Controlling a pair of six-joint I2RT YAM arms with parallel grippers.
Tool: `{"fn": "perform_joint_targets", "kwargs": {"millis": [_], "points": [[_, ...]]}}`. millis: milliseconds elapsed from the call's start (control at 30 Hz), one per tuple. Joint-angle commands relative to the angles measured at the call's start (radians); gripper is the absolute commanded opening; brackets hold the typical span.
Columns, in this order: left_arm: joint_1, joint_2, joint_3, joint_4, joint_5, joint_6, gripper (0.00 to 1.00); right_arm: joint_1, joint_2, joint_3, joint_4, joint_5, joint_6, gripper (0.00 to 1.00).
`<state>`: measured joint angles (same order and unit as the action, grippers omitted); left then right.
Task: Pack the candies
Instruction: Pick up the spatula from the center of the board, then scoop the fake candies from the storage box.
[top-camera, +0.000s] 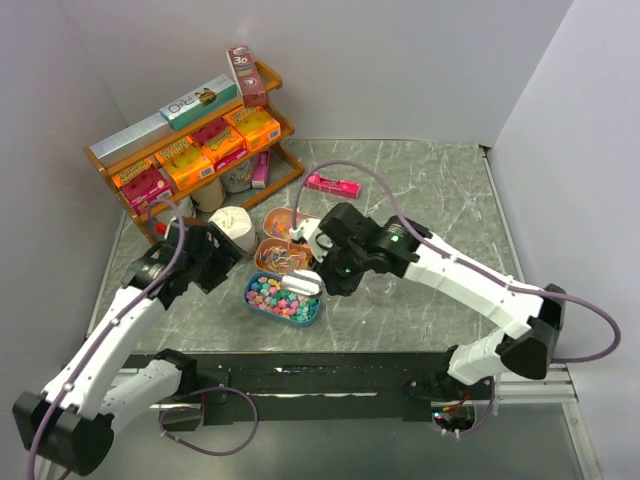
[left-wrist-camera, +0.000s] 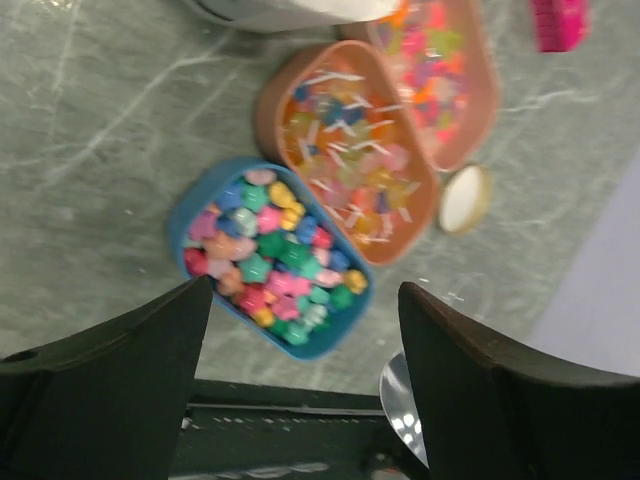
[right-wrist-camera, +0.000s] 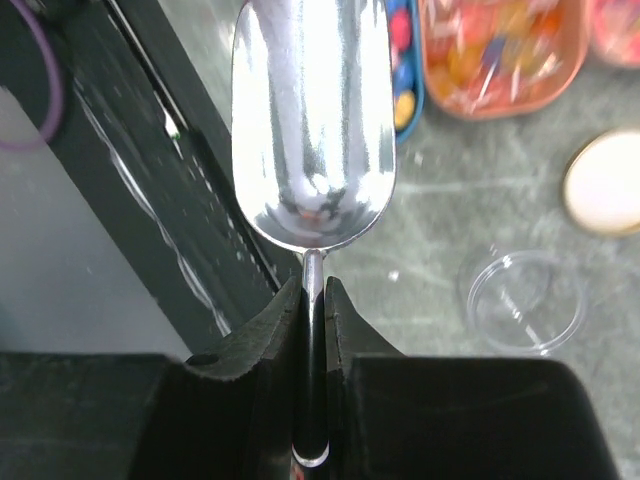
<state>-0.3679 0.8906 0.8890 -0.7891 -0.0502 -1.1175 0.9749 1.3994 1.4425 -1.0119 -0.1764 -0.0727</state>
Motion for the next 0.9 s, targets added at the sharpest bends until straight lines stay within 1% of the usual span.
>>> {"fn": "perform_joint_targets", "kwargs": {"millis": [0,233,400,567,667,867], "points": [[0.000,0.057,-0.053,0.126,-0.028,0.081,0.80,0.018,0.058,-0.014,-0.108,0.026,-0.018,0.00],[-0.002,0.133,-0.065,0.178,-0.083,0.143,0.81,0.033,0.147,0.001,-0.132,0.074,-0.058,0.00],[-0.002,0.214,-0.053,0.163,-0.120,0.163,0.82,0.045,0.213,0.016,-0.136,0.123,-0.104,0.00],[0.000,0.272,-0.079,0.186,-0.108,0.157,0.80,0.054,0.254,0.038,-0.126,0.136,-0.131,0.00],[0.000,0.275,-0.104,0.203,-0.108,0.145,0.80,0.061,0.289,0.061,-0.126,0.144,-0.148,0.00],[0.010,0.304,-0.140,0.208,-0.122,0.111,0.73,0.064,0.357,0.098,-0.103,0.134,-0.174,0.00]]}}
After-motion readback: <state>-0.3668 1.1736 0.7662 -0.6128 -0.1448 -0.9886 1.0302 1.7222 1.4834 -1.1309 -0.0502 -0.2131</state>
